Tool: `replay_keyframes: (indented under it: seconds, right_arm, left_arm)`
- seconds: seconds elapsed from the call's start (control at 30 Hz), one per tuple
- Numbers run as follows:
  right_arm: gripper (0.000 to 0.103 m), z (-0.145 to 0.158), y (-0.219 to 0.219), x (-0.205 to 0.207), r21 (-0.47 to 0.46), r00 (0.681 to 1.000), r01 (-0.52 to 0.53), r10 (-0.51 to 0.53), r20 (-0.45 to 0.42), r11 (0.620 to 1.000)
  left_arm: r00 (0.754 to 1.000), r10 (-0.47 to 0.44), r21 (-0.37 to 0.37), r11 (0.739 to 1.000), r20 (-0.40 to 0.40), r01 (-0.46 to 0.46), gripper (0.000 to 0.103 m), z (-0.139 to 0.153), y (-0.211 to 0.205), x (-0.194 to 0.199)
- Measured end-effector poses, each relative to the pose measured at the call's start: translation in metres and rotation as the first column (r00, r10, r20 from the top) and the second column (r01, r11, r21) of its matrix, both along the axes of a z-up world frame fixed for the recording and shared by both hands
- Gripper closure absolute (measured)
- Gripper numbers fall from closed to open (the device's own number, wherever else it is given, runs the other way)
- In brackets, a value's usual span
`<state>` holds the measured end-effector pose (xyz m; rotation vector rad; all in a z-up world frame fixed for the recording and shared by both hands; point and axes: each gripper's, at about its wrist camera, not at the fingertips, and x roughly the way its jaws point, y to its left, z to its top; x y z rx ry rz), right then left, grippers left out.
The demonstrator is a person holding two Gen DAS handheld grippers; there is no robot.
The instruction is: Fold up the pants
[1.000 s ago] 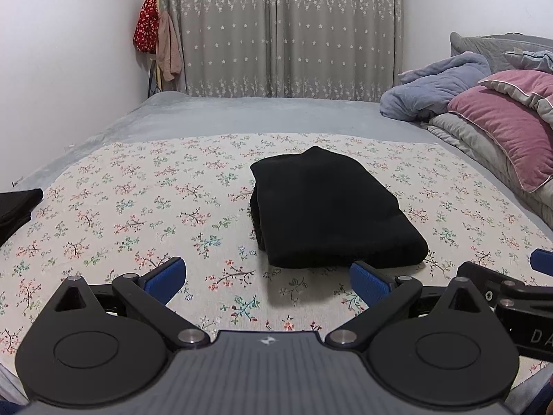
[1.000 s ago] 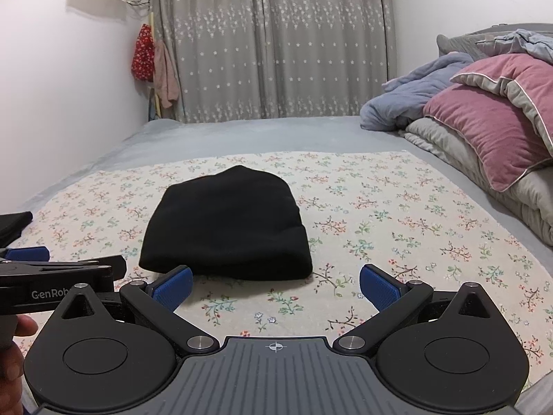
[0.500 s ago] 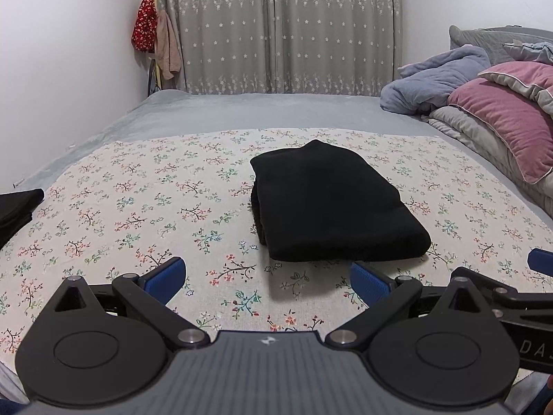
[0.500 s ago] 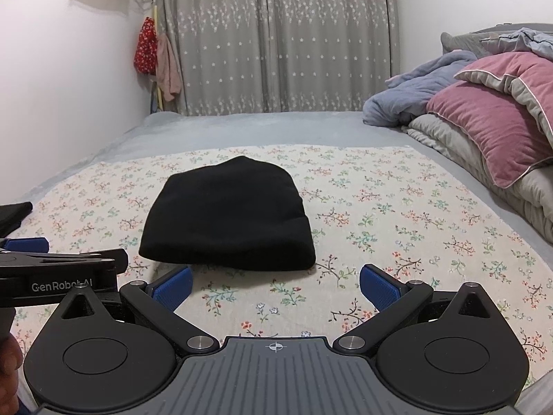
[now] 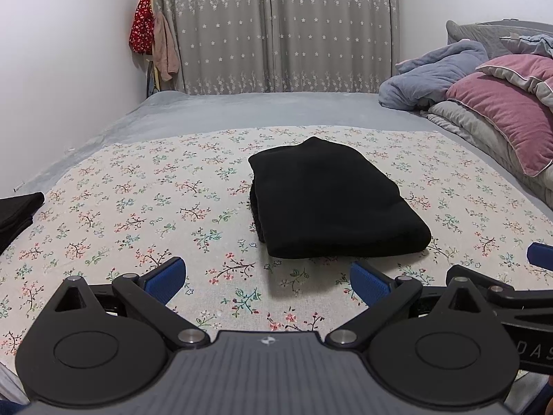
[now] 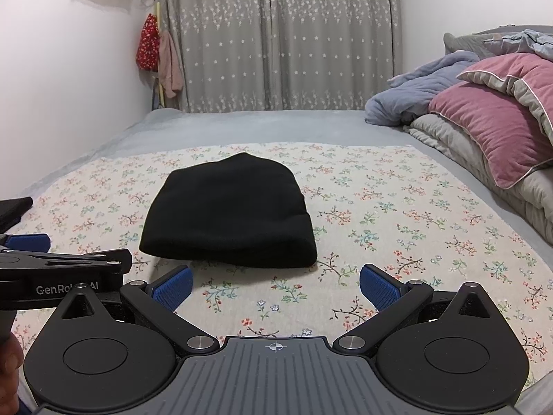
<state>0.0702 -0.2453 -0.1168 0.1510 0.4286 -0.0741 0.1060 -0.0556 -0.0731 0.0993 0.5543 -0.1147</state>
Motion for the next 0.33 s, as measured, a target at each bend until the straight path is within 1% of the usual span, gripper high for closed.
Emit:
replay_keyframes:
  seconds: [0.33]
  right_arm:
    - [0.000,-0.0008,-0.0024,0.0003,-0.004,1.000,-0.001,0.001,-0.001,1.000]
  left_arm:
    - [1.000,0.000,0.006,1.000,-0.007,0.000,0.000,-0.0010,-0.0032,0.0010]
